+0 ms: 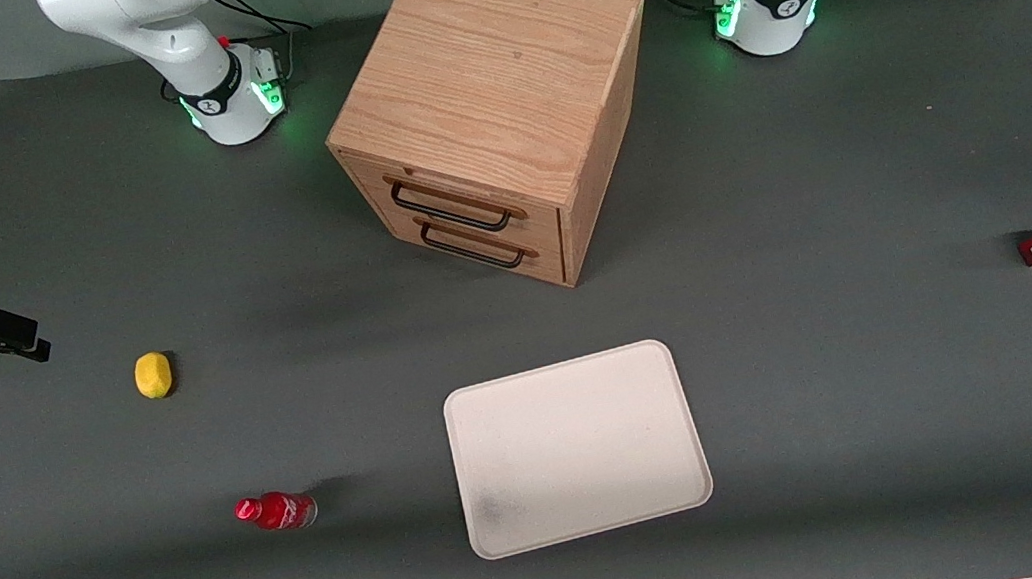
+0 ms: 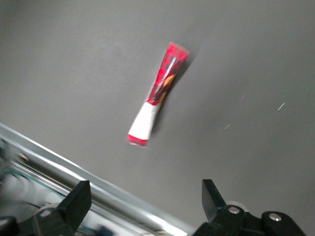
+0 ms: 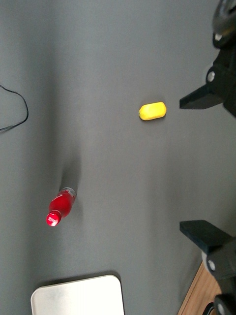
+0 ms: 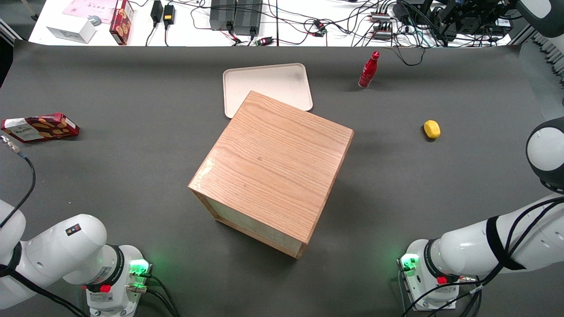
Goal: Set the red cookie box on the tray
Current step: 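Lower the open left gripper around the shortbread box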
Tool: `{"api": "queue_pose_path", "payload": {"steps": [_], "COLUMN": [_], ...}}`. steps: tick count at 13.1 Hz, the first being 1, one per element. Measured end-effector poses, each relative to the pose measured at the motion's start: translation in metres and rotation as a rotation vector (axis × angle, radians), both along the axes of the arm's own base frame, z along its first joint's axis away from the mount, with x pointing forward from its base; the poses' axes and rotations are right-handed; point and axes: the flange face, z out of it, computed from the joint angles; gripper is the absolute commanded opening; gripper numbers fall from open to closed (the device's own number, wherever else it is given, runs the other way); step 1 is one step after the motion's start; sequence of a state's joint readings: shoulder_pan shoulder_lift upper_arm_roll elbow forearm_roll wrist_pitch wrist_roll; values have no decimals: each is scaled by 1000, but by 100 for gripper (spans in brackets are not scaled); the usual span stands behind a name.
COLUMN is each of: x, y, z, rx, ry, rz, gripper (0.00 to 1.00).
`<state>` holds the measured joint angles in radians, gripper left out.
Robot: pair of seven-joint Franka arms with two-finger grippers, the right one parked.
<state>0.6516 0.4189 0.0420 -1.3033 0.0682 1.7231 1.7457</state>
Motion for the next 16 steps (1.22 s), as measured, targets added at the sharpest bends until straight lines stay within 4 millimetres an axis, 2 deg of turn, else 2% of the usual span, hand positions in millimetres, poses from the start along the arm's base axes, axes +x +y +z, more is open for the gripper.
{"api": "queue_pose_path", "payload": {"steps": [1, 3, 6, 8, 13, 16], "x": [3, 10, 30, 36, 31, 28], "y": [5, 2, -22, -32, -26, -29], "z": [-7, -16, -26, -47, -95, -131], "rx": [0, -13, -31, -47, -41, -22], "ry": [1, 12, 24, 43, 40, 19], "rz": [-100, -221, -363, -400, -419, -431], "gripper": [100, 99, 99, 99, 99, 99]}}
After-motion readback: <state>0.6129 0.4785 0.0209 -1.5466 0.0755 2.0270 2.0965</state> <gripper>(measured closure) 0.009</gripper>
